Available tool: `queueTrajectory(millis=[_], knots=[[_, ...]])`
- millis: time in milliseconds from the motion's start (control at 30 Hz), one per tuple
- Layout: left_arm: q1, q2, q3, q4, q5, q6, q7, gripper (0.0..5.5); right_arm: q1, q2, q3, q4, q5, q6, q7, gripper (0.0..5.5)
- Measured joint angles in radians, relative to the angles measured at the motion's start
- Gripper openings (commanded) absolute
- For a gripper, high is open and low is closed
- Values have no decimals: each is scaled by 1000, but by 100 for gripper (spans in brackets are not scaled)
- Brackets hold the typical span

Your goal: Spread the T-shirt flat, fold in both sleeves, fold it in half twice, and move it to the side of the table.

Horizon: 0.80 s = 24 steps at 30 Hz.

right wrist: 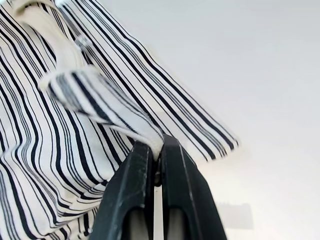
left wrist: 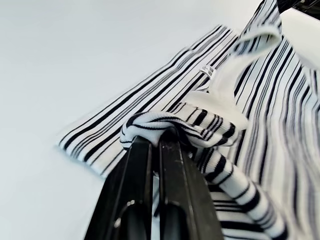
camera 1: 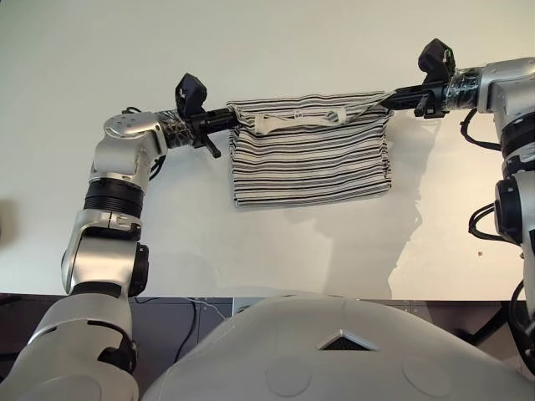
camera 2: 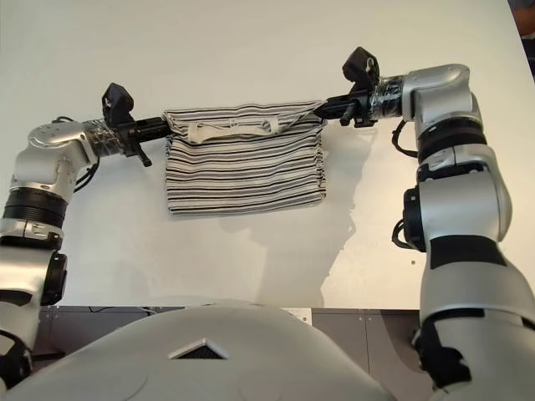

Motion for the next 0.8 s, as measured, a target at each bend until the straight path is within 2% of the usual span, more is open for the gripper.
queueTrajectory(millis=[100,233,300,467,700,767,800], knots=[[-5,-29,-16,72,115,-128,103,68,3,41,-17,30,-50,-63,-152,64],[-12,-56,6,126,176,-213,215,118,16,66,-78,38,-52,-94,-255,123],[-21,-74,26,149,187,-220,260,144,28,74,-106,43,-52,-98,-309,127],[-57,-143,111,179,163,-109,337,144,45,103,-166,30,-65,-167,-451,127],[-191,-213,233,261,114,147,449,144,91,139,-64,-24,-228,-482,-488,127],[-208,-204,170,261,189,128,443,144,92,137,-8,-19,-308,-538,-525,127],[-215,-183,100,258,266,78,424,144,93,135,36,-4,-366,-565,-553,127]])
